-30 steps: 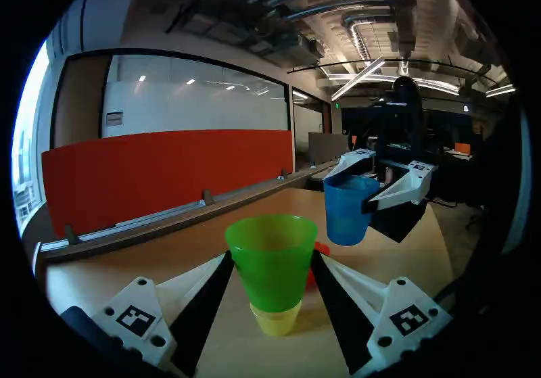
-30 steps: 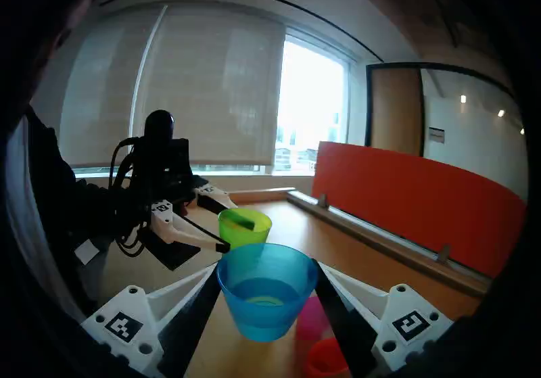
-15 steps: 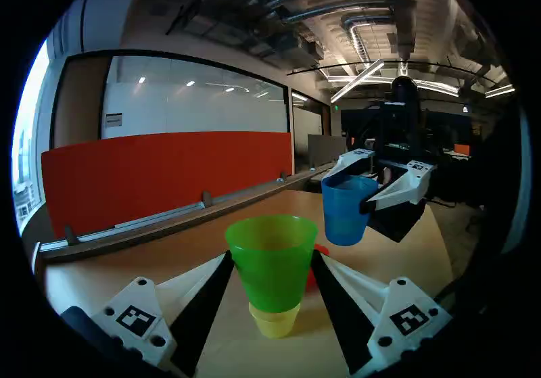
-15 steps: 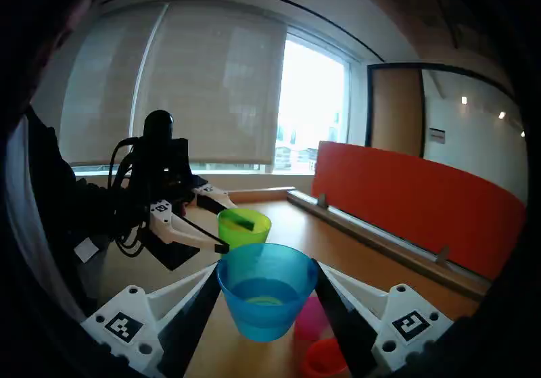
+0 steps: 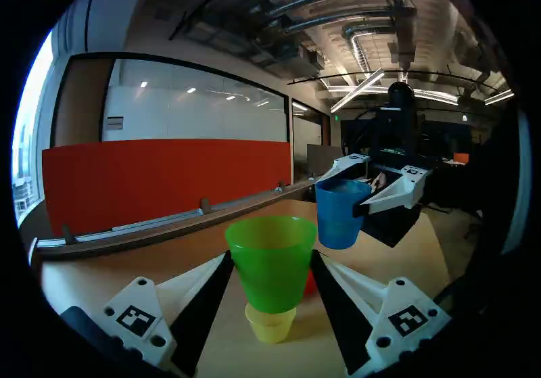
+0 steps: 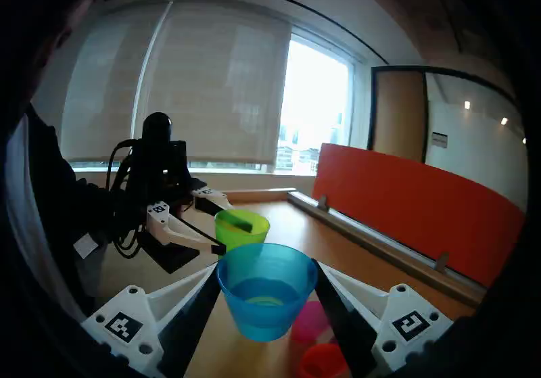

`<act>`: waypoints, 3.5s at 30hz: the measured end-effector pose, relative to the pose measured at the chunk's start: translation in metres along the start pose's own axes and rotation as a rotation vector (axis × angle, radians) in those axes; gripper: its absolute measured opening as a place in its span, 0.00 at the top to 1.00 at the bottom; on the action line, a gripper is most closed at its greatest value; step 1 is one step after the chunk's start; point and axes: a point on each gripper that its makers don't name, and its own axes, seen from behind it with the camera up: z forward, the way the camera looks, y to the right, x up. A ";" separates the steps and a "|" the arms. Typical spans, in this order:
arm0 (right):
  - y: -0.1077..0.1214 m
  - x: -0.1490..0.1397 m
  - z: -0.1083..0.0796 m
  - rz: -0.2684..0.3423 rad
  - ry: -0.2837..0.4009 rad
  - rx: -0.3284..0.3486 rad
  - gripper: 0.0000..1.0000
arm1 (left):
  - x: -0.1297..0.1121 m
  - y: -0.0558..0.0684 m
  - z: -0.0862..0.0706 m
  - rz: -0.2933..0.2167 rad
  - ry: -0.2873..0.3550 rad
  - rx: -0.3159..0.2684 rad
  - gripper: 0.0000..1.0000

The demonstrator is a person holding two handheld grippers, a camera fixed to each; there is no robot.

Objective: Pour water

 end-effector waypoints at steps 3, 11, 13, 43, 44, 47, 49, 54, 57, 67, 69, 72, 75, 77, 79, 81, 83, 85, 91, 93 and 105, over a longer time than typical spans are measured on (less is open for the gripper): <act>0.001 0.003 0.001 -0.009 0.001 0.002 0.07 | 0.001 0.001 0.000 -0.009 0.010 -0.003 0.18; 0.004 0.011 0.004 -0.037 -0.001 0.002 0.07 | 0.003 0.003 -0.001 -0.019 0.019 -0.013 0.18; 0.005 0.012 0.005 -0.042 -0.001 0.002 0.07 | 0.003 0.004 -0.002 -0.018 0.020 -0.014 0.18; 0.024 0.046 0.020 -0.215 -0.005 0.021 0.07 | 0.003 0.008 -0.004 -0.003 0.004 -0.032 0.18; 0.024 0.048 0.021 -0.223 -0.005 0.021 0.07 | 0.003 0.008 -0.003 -0.003 0.004 -0.032 0.18; 0.026 0.052 0.022 -0.247 -0.008 0.023 0.07 | 0.002 0.008 -0.003 -0.006 0.003 -0.033 0.18; 0.027 0.055 0.024 -0.261 -0.010 0.025 0.07 | 0.002 0.007 -0.003 -0.009 0.001 -0.032 0.18; 0.028 0.058 0.027 -0.295 -0.019 0.030 0.07 | 0.003 0.006 -0.002 -0.016 0.000 -0.030 0.18; 0.028 0.059 0.029 -0.317 -0.025 0.032 0.07 | 0.004 0.004 -0.002 -0.017 0.000 -0.026 0.18; 0.031 0.065 0.036 -0.377 -0.035 0.038 0.07 | 0.007 -0.001 -0.002 -0.016 -0.001 -0.014 0.18; 0.031 0.067 0.037 -0.390 -0.037 0.040 0.07 | 0.008 -0.002 -0.002 -0.016 0.000 -0.011 0.18; 0.032 0.070 0.039 -0.409 -0.039 0.041 0.07 | 0.009 -0.002 -0.001 -0.017 0.000 -0.007 0.18; 0.033 0.072 0.041 -0.424 -0.041 0.044 0.07 | 0.010 -0.003 0.000 -0.016 0.000 -0.001 0.18; 0.033 0.074 0.043 -0.435 -0.043 0.046 0.07 | 0.010 -0.003 0.000 -0.015 0.001 0.002 0.18; 0.034 0.075 0.044 -0.445 -0.045 0.048 0.07 | 0.011 -0.003 -0.001 -0.015 0.001 0.005 0.18; 0.034 0.077 0.046 -0.456 -0.046 0.049 0.07 | 0.011 -0.003 -0.001 -0.014 0.002 0.008 0.18; 0.035 0.079 0.047 -0.467 -0.045 0.050 0.07 | 0.011 -0.003 -0.002 -0.013 0.001 0.009 0.18; 0.035 0.081 0.048 -0.473 -0.044 0.052 0.07 | 0.012 -0.003 -0.003 -0.013 0.002 0.008 0.18; 0.036 0.085 0.052 -0.496 -0.044 0.057 0.07 | 0.013 -0.001 -0.004 -0.012 0.003 0.007 0.18; 0.035 0.086 0.054 -0.508 -0.046 0.060 0.07 | 0.013 -0.001 -0.004 -0.012 0.003 0.007 0.18; 0.037 0.095 0.064 -0.590 -0.053 0.071 0.07 | 0.015 0.000 -0.005 -0.011 0.010 0.014 0.18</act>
